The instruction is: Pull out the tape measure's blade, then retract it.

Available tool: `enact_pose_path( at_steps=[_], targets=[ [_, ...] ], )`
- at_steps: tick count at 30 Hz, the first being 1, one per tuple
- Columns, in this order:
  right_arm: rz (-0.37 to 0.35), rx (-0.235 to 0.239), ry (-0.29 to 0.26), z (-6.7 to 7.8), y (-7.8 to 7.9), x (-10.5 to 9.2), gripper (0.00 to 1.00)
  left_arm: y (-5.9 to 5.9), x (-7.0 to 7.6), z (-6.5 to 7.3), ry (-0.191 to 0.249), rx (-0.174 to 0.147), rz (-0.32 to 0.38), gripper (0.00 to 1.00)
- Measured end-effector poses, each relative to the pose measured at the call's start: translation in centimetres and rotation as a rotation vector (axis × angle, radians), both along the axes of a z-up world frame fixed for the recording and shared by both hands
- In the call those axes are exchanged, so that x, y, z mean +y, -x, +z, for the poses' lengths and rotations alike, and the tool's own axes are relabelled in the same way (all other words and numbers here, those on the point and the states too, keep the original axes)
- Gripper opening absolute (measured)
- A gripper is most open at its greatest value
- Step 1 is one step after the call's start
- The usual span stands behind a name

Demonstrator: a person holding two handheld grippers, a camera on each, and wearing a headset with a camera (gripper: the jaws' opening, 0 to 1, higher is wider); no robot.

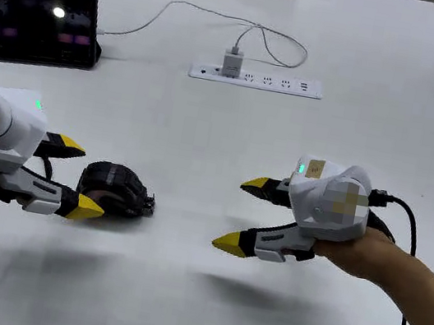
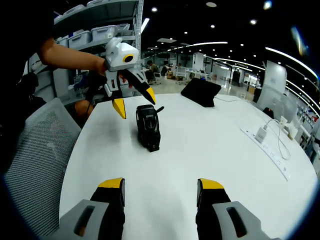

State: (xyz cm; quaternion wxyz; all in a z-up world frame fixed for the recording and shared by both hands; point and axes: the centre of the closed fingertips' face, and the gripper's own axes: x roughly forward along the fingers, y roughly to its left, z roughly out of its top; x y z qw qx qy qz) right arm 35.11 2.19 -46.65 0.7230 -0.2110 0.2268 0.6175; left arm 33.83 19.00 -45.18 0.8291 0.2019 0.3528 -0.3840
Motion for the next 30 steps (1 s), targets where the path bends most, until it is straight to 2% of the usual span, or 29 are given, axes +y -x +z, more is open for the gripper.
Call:
enact_pose_path(
  at_steps=[8, 17, 24, 30],
  targets=[
    [0.033, 0.01, 0.01, -0.6, -0.1, 1.2, 0.5, -0.6, 0.1, 0.0, -0.029, 0.01, -0.053, 0.47],
    [0.071, 0.015, 0.025, -1.2, -0.2, 2.6, 0.45, -0.3, -0.3, -0.9, -0.076, 0.06, -0.137, 0.45],
    [0.105, 0.011, 0.037, -1.5, -0.3, 3.8, 0.43, -0.5, -0.3, -1.2, -0.112, 0.066, -0.18, 0.4],
    [0.148, 0.004, 0.058, -1.8, -0.5, 4.9, 0.4, -0.5, -0.4, -1.7, -0.153, 0.095, -0.235, 0.37]
  ],
)
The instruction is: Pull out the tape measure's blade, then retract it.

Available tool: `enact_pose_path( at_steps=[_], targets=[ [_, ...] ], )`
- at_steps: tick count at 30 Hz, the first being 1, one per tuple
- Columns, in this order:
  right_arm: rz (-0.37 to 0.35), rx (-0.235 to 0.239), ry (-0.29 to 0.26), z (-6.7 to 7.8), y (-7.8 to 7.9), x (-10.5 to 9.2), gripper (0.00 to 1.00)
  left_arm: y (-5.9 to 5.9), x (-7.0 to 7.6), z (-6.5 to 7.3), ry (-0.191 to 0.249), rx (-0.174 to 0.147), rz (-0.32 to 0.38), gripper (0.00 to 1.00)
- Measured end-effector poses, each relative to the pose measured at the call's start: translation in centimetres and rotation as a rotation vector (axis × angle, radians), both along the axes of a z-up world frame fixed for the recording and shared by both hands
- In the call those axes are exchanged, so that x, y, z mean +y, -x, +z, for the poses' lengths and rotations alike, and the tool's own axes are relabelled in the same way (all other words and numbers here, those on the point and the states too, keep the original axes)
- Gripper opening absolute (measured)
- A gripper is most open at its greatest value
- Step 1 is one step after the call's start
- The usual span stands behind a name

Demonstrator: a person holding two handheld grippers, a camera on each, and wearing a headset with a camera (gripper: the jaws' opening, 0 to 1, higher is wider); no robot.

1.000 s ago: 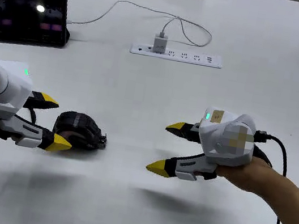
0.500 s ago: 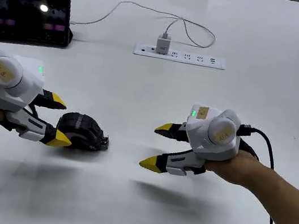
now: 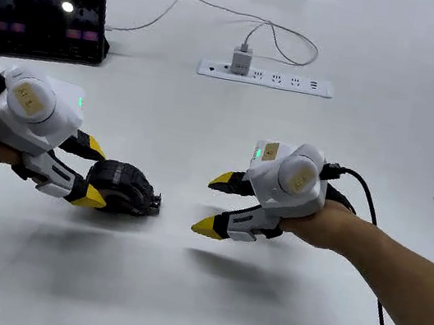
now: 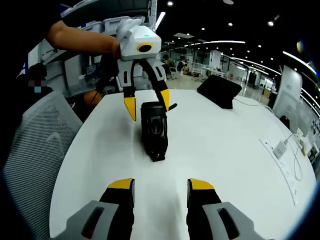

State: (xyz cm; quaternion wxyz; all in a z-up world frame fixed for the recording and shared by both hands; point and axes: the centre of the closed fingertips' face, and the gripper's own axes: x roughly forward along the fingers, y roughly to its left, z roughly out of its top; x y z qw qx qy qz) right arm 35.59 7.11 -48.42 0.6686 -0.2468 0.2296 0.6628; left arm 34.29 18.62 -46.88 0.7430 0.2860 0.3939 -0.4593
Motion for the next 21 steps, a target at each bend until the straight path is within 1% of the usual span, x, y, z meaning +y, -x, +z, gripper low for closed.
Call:
enact_pose_path(
  at_steps=[6, 9, 11, 12, 13, 15, 18, 21],
  targets=[
    [0.03, 0.0, 0.021, -0.5, -0.1, 0.9, 0.38, 0.3, -0.1, -0.5, -0.048, 0.029, -0.05, 0.34],
    [0.044, 0.007, 0.03, -0.8, -0.1, 1.3, 0.36, 0.1, -0.2, -0.7, -0.071, 0.029, -0.067, 0.34],
    [0.053, 0.007, 0.038, -0.9, -0.1, 1.6, 0.35, 0.1, -0.3, -0.8, -0.087, 0.036, -0.079, 0.34],
    [0.059, 0.005, 0.039, -0.9, -0.1, 1.8, 0.35, -0.1, -0.3, -0.8, -0.111, 0.033, -0.09, 0.34],
    [0.062, 0.004, 0.04, -1.0, -0.1, 1.9, 0.35, -0.1, -0.3, -0.8, -0.126, 0.029, -0.099, 0.34],
    [0.071, 0.005, 0.048, -1.1, 0.0, 2.3, 0.34, -0.2, -0.6, -0.6, -0.134, 0.031, -0.113, 0.34],
    [0.101, 0.001, 0.062, -1.4, 0.3, 2.8, 0.32, -0.3, -0.8, -0.6, -0.164, 0.037, -0.14, 0.33],
    [0.113, -0.004, 0.067, -1.6, 0.4, 3.3, 0.32, -0.4, -1.0, -0.6, -0.178, 0.043, -0.163, 0.32]
  ],
)
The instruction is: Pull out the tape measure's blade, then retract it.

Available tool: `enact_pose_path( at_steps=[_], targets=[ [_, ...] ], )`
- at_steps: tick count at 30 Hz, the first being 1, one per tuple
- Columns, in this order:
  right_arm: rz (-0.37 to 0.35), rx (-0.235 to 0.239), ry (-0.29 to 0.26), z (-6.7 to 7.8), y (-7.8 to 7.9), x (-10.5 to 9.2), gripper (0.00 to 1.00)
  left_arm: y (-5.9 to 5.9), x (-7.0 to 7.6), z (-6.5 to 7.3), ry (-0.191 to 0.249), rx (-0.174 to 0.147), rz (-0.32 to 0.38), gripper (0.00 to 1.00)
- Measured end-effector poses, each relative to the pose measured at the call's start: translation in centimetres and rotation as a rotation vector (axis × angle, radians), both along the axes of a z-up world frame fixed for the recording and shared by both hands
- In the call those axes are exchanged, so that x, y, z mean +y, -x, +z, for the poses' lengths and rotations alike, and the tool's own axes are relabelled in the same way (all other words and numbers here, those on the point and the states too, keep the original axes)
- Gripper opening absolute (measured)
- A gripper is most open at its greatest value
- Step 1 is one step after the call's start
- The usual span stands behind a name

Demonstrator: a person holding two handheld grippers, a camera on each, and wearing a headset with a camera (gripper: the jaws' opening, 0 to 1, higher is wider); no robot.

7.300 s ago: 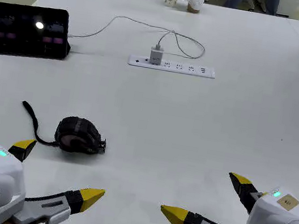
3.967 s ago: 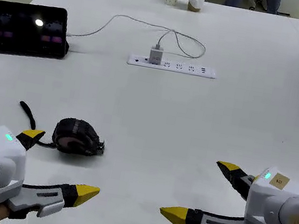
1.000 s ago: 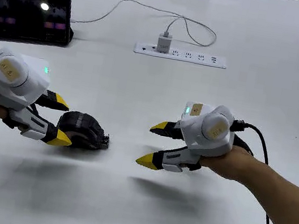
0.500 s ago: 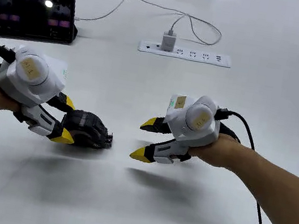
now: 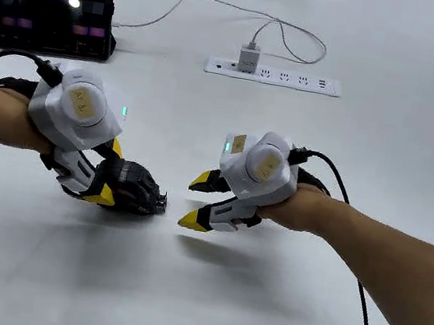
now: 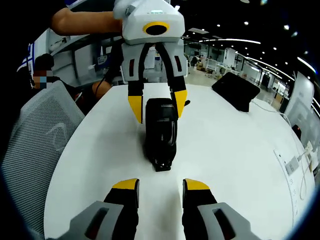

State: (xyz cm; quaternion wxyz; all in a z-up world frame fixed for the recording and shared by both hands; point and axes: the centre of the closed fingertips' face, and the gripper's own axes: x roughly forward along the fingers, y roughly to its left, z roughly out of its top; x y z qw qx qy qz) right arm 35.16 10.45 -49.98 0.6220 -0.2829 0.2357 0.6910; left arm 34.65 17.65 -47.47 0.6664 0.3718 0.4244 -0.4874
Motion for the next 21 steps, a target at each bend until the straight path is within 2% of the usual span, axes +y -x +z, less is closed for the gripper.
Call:
enact_pose_path(
  at_steps=[6, 16, 21],
  targets=[
    [0.029, -0.012, 0.021, -0.6, 0.1, 0.8, 0.28, -0.2, -0.2, -0.2, -0.031, -0.007, -0.036, 0.28],
    [0.058, -0.015, 0.044, -1.3, 0.1, 2.2, 0.24, -0.2, -0.3, -0.6, -0.061, 0.01, -0.067, 0.29],
    [0.071, -0.018, 0.05, -1.6, 0.1, 2.6, 0.21, -0.2, -0.3, -0.6, -0.043, 0.008, -0.063, 0.29]
  ],
)
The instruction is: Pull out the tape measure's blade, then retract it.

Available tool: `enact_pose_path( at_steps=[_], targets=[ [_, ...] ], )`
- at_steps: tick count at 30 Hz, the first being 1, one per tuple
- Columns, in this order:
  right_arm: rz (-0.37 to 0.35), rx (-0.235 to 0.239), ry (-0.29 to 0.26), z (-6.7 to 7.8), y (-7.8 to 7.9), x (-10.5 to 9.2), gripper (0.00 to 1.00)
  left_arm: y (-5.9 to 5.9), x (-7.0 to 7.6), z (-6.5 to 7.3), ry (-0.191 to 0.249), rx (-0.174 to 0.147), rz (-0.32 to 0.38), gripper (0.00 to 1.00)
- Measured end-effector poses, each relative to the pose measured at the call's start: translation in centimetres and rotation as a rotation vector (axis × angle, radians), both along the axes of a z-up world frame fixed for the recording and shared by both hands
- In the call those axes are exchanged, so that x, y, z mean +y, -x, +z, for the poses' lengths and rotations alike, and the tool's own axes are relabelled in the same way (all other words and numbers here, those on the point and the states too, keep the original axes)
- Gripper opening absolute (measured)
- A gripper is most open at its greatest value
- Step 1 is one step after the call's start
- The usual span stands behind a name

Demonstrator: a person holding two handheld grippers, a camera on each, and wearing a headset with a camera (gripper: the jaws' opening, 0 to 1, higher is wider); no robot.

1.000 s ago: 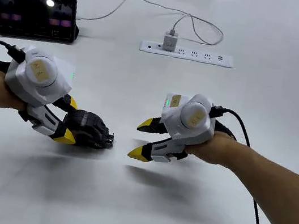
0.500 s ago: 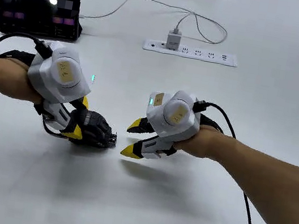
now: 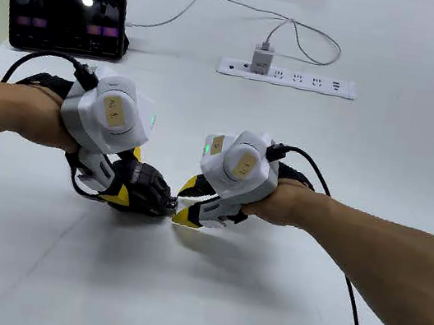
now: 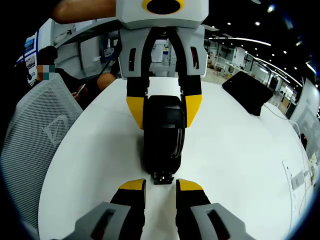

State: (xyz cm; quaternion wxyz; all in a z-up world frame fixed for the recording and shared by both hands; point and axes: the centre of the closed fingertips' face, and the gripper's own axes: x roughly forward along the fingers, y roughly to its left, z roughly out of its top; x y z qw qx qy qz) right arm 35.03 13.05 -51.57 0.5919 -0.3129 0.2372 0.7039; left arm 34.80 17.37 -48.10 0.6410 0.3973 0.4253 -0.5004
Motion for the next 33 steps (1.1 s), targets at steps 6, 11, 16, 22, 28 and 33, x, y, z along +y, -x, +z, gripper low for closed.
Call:
enact_pose_path(
  at_steps=[6, 11, 16, 22, 28, 33],
  targets=[
    [-0.003, 0.008, -0.003, -0.17, -0.11, 0.32, 0.17, 0.06, -0.07, -0.01, 0.005, -0.004, -0.022, 0.28],
    [-0.002, 0.012, 0.003, -0.48, 0.02, 0.45, 0.14, 0.02, -0.09, -0.03, 0.017, -0.005, -0.012, 0.28],
    [0.002, 0.006, 0.01, -0.72, 0.09, 0.55, 0.13, -0.02, -0.09, -0.04, 0.024, -0.003, -0.003, 0.28],
    [0.01, -0.004, 0.008, -0.67, 0.0, 0.44, 0.11, -0.15, -0.08, -0.08, 0.031, 0.001, 0.012, 0.28],
    [0.02, -0.013, 0.007, -0.63, -0.04, 0.39, 0.09, -0.17, -0.11, -0.06, 0.04, 0.001, 0.019, 0.27],
    [0.029, -0.022, 0.009, -0.64, -0.15, 0.38, 0.09, -0.23, -0.1, -0.05, 0.043, 0.006, 0.025, 0.27]
  ],
)
